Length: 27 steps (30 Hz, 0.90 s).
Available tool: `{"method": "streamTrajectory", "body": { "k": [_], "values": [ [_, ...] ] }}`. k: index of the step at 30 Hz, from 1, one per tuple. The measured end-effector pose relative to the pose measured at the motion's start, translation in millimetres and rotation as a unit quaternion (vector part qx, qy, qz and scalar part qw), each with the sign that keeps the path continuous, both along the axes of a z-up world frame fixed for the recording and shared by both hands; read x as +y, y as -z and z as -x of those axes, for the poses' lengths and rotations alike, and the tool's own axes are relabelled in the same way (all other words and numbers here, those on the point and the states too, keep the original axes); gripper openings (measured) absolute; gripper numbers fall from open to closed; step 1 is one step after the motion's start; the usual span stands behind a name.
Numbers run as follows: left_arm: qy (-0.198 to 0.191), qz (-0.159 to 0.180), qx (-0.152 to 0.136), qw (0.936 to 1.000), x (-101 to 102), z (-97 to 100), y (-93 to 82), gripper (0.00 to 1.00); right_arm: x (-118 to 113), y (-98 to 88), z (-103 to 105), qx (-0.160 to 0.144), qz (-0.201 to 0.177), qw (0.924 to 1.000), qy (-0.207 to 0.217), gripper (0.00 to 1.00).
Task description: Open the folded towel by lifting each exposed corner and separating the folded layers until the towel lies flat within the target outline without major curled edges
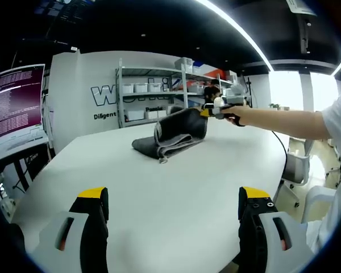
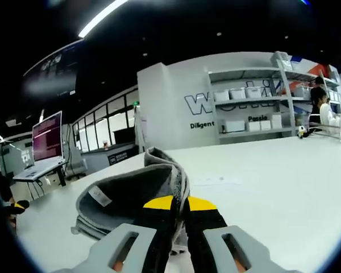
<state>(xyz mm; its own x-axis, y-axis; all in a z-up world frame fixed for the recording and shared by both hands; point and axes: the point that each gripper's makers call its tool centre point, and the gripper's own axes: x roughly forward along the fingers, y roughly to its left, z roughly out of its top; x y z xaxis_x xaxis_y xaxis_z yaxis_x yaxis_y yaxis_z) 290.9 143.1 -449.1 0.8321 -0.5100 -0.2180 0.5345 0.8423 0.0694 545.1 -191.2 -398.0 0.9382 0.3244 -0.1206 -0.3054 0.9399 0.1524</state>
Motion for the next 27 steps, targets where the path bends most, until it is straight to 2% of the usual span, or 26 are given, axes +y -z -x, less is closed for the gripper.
{"method": "streamTrajectory", "body": {
  "k": [6,17,20,27],
  "values": [
    [0.000,-0.002,0.000,1.0000,0,0.0,0.6,0.93,-20,7.5,3,0.010,0.004,0.9998,0.019,0.03],
    [0.000,-0.005,0.003,1.0000,-2,-0.2,2.0,0.93,-54,33.8,7,0.042,0.003,0.9978,0.051,0.03],
    [0.000,-0.006,0.003,1.0000,-2,-0.3,2.2,0.93,-55,39.1,9,0.049,0.006,0.9974,0.053,0.03],
    [-0.001,-0.007,0.004,1.0000,-2,-0.9,2.7,0.93,-62,53.0,20,0.071,0.040,0.9955,0.050,0.03]
  ]
}}
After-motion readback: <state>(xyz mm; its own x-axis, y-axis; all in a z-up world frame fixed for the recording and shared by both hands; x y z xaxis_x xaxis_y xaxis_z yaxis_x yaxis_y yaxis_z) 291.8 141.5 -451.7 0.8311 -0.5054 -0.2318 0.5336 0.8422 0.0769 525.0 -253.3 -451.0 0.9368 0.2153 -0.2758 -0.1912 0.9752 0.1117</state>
